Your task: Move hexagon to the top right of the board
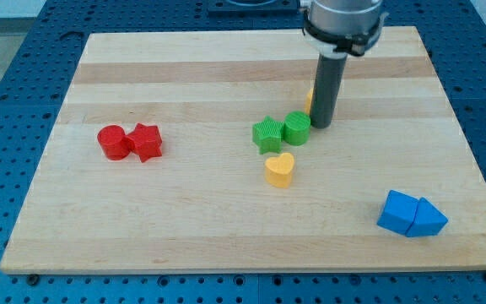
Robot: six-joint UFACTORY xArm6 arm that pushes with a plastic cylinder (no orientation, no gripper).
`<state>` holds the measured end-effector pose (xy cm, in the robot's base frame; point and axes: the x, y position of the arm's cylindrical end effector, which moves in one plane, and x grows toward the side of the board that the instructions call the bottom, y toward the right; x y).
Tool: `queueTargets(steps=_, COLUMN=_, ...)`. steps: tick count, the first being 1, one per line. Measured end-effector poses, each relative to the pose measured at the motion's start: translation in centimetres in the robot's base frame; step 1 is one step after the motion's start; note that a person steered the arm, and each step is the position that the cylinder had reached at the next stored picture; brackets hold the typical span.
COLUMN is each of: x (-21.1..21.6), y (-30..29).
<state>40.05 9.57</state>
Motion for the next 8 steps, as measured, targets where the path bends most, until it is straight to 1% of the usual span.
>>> queueTargets(steps=3, x=-10.8, y=0.0)
queueTargets(steps=4, x=-12.0, y=-0.6)
queueTargets(steps=5, x=-12.2, y=-4.8)
queueTargets(steps=6, x=-14.0, y=-7.5)
queueTargets(steps=8, x=-14.2, y=-1.5)
